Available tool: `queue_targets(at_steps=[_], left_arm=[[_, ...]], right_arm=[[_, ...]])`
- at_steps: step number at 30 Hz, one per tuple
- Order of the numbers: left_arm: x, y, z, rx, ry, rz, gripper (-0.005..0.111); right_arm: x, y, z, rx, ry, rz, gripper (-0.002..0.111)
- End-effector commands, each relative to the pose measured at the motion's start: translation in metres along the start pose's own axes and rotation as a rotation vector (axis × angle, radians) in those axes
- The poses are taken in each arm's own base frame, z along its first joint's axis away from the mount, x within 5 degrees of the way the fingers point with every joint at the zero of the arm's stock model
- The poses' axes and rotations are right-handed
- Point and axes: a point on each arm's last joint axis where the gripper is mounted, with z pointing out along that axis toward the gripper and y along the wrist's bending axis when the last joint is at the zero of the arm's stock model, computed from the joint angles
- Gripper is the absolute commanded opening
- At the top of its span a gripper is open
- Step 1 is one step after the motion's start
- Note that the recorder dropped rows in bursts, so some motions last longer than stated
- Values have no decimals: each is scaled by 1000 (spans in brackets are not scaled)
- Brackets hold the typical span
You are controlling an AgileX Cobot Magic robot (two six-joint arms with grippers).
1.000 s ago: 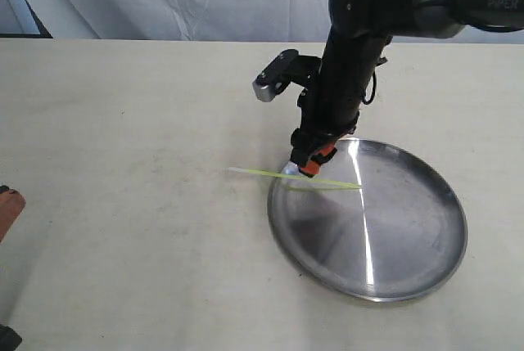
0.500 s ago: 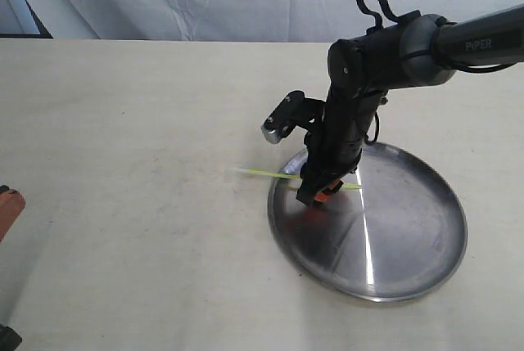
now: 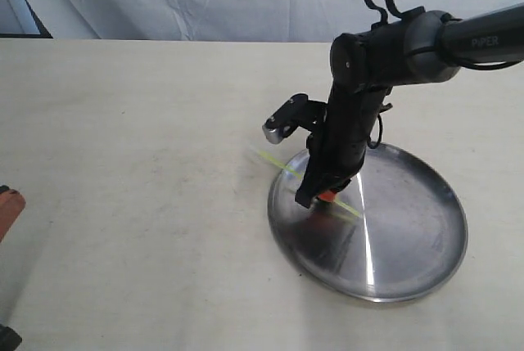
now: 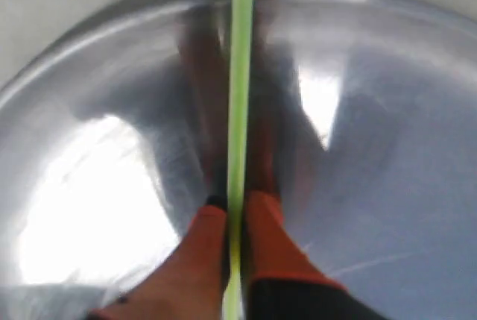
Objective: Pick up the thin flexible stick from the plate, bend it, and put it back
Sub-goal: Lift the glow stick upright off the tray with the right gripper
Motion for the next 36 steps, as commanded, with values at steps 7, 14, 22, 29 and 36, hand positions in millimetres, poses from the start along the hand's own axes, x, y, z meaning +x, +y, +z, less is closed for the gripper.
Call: queue_targets(at_steps=[7,14,22,29,36], left_arm=[[-2,-1,0,4,-11,-1,0],[-2,-1,0,4,-11,-1,0],[-2,0,0,-1,-11,-1,0],[-23,2,-3,48,-249,-519,0],[-17,-18,-5,254,-116,-598,0]], right_arm=[[7,17,-94,66,-202,85,-1],[22,36,-132,38,-318,114,-1],[69,70,-124,-81,-355,160,-1],[102,107,-112,-291,-471,203,-1],[124,127,-115,-383,-553,212,-1]])
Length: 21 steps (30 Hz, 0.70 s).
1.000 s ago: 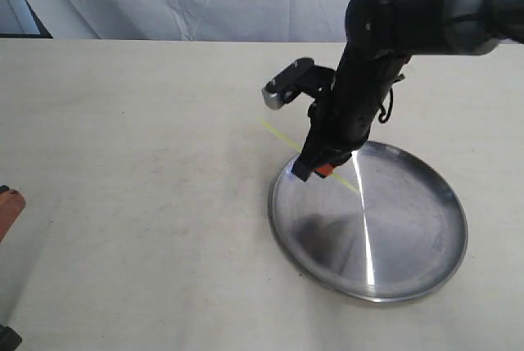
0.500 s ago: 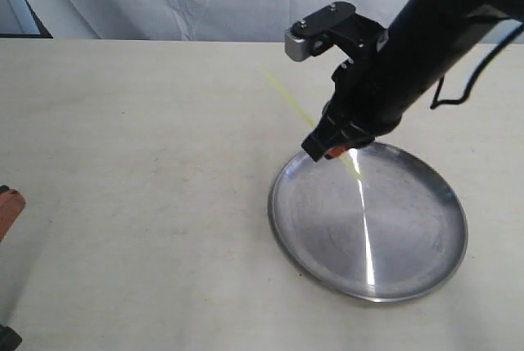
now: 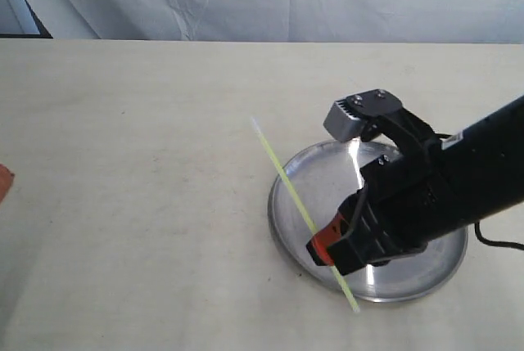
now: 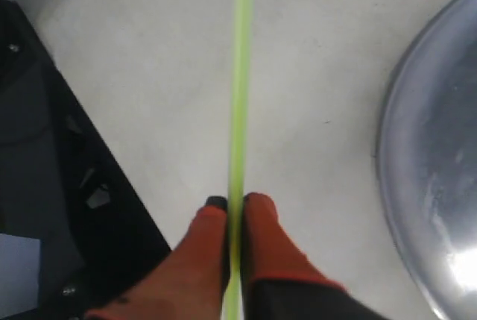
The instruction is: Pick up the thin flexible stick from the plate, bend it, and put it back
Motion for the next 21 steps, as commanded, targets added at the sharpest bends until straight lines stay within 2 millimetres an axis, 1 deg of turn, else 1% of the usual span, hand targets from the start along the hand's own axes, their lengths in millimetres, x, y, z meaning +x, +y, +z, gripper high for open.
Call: queue_targets(at_steps=[1,5,8,11,14,16,18,20,21], left_arm=[[8,-9,-2,100,95,-20,0],[12,-6,-3,74,145,35,0],[18,-4,-4,53,205,79,0],[21,-7,-5,93,245,87,0],[19,-14,-6,160,232,53,0],[3,-25,-4,190,166,61,0],[-16,-33,-2,172,111,97,0],[-38,-40,0,105,56,186,0],[-50,-41,1,36,29,248,0]], right_arm=[[8,11,-7,-63,-62,-8,-1],[12,24,-13,-157,-146,-22,-1],[13,29,-14,-208,-192,-47,-1],[17,29,-12,-231,-214,-51,-1],[24,28,-7,-242,-216,-60,-1],[28,28,-5,-251,-225,-64,-1],[30,27,-4,-259,-234,-61,-1],[30,27,-3,-258,-237,-63,-1],[30,27,-3,-254,-239,-62,-1]])
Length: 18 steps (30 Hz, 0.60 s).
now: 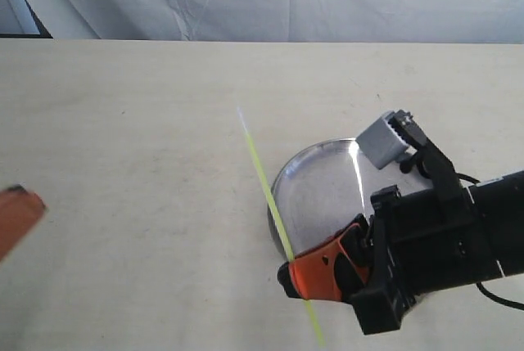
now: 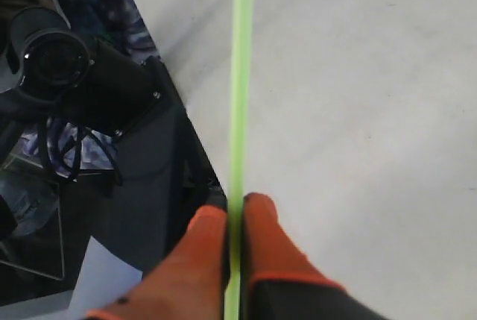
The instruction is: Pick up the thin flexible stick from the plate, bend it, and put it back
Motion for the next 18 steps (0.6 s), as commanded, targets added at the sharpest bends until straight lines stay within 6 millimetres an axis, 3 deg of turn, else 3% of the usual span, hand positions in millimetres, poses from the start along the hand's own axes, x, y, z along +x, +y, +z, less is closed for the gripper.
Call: queue_targets(at_steps=[1,4,8,11,14,18], left_arm=[[-52,-5,-3,-213,-117,187,0],[-78,10,-8,-460,-210,310,0],[-88,28,-4,-556,-235,233,0],[-86,26,8,-425,-189,125,0],[-93,9,15,-206,-236,14,0],[-106,-13,15,-5,-315,62,0]], right_arm=[[0,0,-1,0,-26,-12,-1],[0,0,-1,2,-27,-14,-1],[0,0,-1,9,-27,-27,-1],[1,-1,-1,15,-13,-47,-1],[3,-1,-1,21,15,-70,-1],[2,-4,-1,48,2,-76,-1]])
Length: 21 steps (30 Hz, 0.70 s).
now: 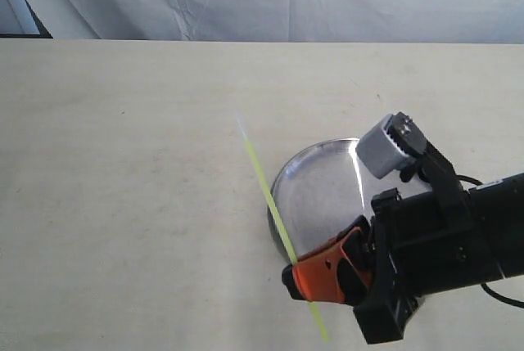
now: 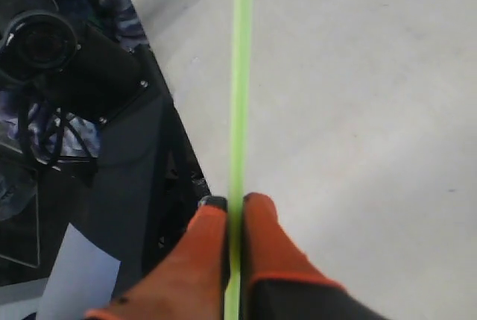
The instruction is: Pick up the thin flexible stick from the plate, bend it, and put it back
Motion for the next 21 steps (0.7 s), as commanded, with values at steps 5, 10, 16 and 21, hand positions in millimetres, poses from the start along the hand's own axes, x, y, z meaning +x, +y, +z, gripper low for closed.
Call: queue_targets(at_steps=[5,10,16,21], left_arm=[[-34,-24,-4,263,-260,-203,0],[-24,-20,37,374,275,-204,0],[15,20,63,325,611,-289,5],[22,33,73,305,612,-392,36]], right_arm=[[-2,5,-1,-48,-35,-40,-1],[-10,17,-3,-173,-126,-57,-1],[-24,22,-7,-231,-296,-55,-1],[-28,17,-4,-153,-318,-34,-1]])
